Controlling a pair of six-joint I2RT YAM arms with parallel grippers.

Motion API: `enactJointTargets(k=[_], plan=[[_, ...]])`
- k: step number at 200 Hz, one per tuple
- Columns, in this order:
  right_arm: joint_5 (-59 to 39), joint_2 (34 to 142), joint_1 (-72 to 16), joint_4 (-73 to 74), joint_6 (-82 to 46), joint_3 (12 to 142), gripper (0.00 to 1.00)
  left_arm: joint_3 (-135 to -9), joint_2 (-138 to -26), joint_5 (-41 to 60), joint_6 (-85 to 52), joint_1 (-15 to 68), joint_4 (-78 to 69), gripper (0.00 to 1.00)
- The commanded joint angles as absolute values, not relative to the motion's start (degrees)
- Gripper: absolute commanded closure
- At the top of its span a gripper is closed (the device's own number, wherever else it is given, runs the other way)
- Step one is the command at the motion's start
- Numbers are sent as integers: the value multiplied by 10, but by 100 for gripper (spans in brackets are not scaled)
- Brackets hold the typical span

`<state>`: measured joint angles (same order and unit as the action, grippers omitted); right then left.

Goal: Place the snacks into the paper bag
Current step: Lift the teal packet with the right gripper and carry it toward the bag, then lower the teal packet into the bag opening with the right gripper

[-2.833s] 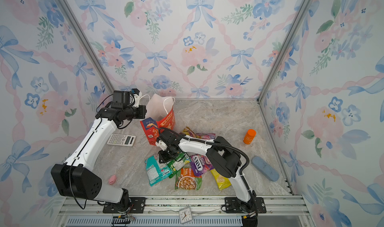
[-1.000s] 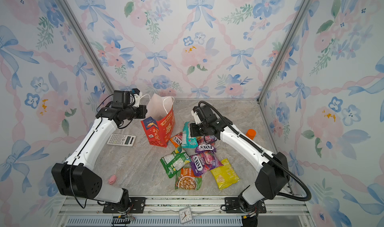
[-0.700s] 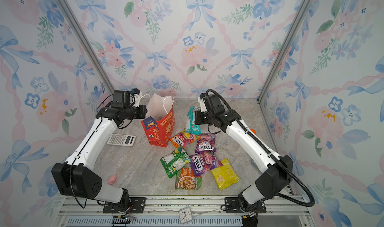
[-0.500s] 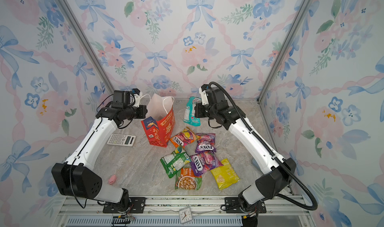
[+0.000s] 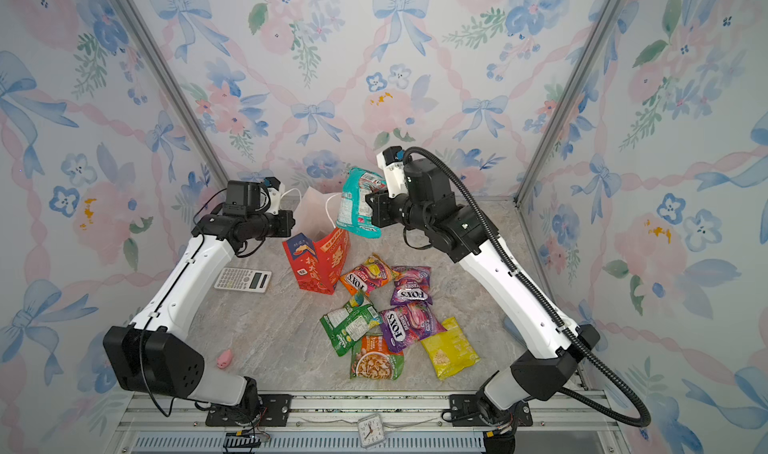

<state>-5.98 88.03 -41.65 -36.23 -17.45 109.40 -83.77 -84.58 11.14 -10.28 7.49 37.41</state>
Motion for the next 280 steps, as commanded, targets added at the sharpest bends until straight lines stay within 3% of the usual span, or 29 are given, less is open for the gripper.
enactJointTargets(k=[1, 75, 166, 280], plan=[[-67, 887, -449, -358, -151, 1134, 100, -831, -833, 115, -97, 76, 382, 100], [-82, 945, -487, -351, -156, 1202, 100, -821, -820, 114, -98, 77, 382, 100], [-56, 1106, -480, -393, -149, 1370, 100, -815, -814, 116, -102, 76, 382, 100], [9, 1170, -460, -412, -148, 1414, 100, -808, -807, 119, -101, 76, 382, 100]])
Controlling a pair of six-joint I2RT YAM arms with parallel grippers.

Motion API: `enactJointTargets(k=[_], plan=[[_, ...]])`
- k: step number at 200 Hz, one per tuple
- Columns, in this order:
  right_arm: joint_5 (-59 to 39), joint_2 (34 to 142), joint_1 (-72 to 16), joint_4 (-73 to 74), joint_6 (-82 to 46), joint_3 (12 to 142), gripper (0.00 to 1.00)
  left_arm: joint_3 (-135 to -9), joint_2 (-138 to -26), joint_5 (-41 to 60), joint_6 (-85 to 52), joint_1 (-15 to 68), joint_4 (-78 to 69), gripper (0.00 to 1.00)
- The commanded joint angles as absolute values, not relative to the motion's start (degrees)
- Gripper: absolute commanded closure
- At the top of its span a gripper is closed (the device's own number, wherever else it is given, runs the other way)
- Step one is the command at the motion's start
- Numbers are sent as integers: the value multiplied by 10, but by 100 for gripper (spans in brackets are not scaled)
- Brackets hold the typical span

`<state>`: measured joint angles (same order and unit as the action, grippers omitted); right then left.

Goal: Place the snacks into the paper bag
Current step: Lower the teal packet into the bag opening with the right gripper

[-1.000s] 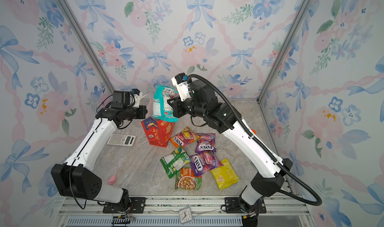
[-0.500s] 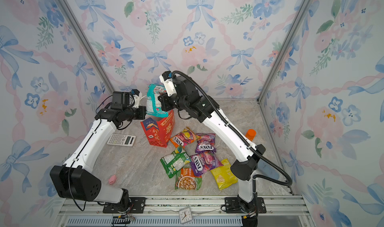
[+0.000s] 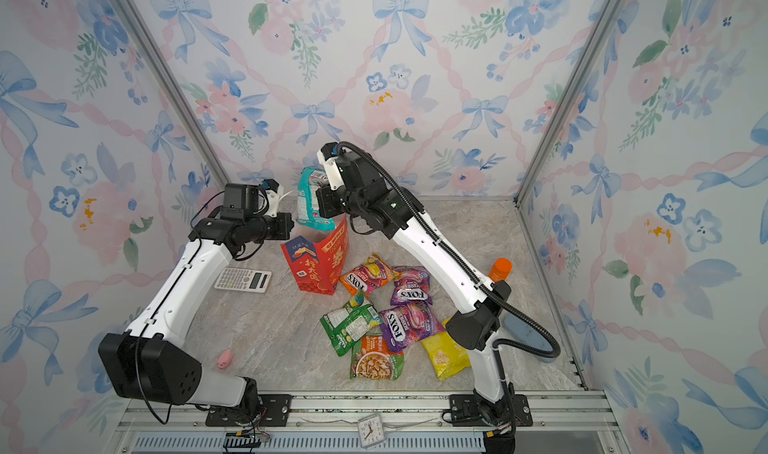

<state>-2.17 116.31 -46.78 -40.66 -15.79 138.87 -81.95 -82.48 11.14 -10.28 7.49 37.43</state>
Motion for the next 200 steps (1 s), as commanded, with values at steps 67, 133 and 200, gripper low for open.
enactJointTargets(k=[67, 133, 200], plan=[[44, 1130, -467, -415, -131, 1343, 100, -806, -806, 117, -100, 76, 381, 100], [29, 1144, -487, -403, -151, 1327, 100, -803, -802, 118, -100, 76, 382, 100], [-4, 1195, -492, -409, -173, 1392, 100, -800, -801, 120, -99, 75, 381, 100]])
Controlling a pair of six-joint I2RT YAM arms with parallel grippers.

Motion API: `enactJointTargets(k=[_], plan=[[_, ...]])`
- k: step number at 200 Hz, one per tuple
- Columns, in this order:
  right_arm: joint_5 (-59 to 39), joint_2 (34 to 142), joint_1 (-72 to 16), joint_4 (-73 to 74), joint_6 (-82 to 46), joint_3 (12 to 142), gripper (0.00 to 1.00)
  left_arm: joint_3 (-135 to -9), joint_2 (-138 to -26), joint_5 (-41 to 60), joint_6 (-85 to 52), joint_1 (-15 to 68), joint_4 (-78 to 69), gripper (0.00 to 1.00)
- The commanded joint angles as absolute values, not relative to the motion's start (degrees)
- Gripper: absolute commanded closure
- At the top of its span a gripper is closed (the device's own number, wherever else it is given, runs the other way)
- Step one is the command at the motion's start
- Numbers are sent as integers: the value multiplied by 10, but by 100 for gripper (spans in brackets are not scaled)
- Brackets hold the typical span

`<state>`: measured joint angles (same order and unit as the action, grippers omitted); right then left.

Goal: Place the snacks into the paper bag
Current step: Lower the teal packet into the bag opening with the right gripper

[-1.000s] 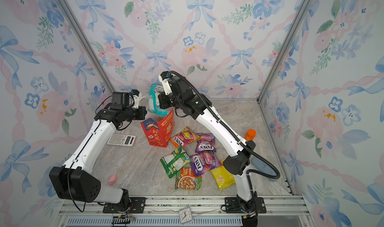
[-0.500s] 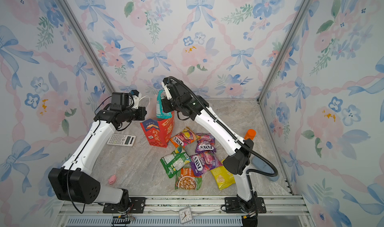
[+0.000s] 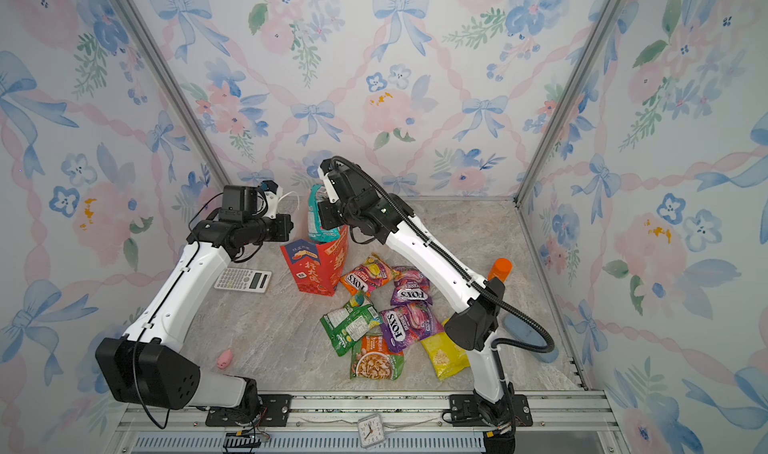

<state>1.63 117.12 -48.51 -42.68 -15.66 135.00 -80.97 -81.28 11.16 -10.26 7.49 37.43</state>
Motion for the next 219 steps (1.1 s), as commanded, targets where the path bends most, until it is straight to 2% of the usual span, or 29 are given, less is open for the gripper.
enactJointTargets(k=[1, 53, 100, 219], plan=[[-4, 1196, -491, -410, -173, 1394, 100, -799, -800, 120, -99, 75, 381, 100], [-22, 1250, -489, -416, -194, 1462, 100, -798, -801, 120, -99, 76, 381, 100], [-29, 1265, -482, -416, -207, 1472, 100, -797, -801, 120, -98, 76, 381, 100], [-9, 1153, -479, -360, -204, 1274, 100, -796, -804, 120, -94, 76, 381, 100]])
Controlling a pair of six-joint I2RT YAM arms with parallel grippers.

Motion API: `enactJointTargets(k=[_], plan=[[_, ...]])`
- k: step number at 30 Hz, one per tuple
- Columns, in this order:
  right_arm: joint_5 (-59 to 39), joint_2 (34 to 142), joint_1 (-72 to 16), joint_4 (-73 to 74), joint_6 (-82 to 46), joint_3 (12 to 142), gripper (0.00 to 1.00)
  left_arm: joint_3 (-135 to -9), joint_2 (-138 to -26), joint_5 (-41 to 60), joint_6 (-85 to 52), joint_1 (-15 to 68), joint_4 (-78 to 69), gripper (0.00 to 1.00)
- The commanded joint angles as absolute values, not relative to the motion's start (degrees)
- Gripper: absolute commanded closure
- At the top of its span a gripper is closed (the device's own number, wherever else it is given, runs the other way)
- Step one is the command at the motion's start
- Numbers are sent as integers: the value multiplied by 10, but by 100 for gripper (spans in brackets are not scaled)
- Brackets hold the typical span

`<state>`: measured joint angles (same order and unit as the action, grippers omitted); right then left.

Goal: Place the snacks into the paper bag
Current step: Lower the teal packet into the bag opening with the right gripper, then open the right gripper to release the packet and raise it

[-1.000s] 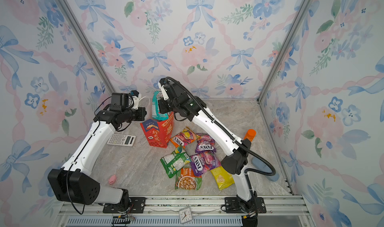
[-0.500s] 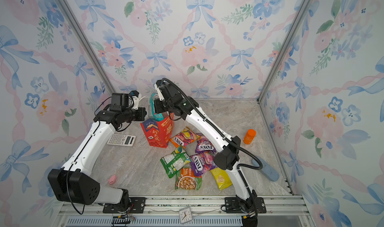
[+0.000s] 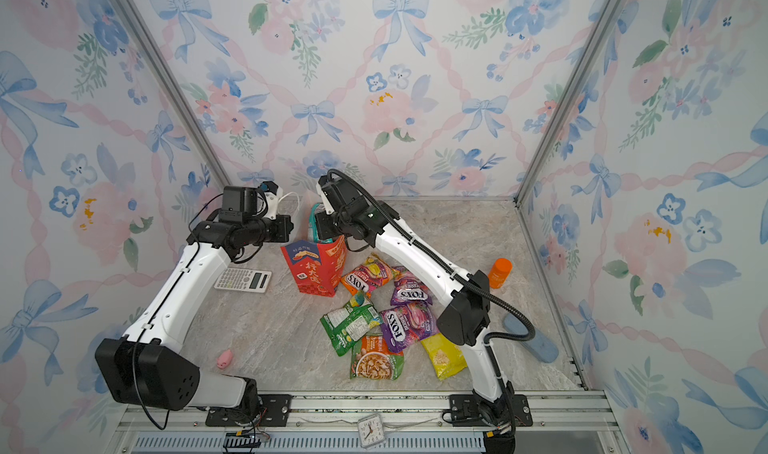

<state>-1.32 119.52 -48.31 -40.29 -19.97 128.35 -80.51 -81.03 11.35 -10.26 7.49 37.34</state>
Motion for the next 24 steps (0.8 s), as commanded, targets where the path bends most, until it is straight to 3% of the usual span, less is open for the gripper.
enactJointTargets(k=[1, 14, 24], plan=[[-10, 1153, -478, -360, -205, 1274, 100, -796, -804, 120, -94, 76, 381, 100], [-81, 1222, -467, -377, -229, 1357, 100, -795, -801, 117, -94, 77, 381, 100], [-79, 1219, -445, -377, -237, 1339, 100, -795, -806, 118, -93, 76, 381, 100]])
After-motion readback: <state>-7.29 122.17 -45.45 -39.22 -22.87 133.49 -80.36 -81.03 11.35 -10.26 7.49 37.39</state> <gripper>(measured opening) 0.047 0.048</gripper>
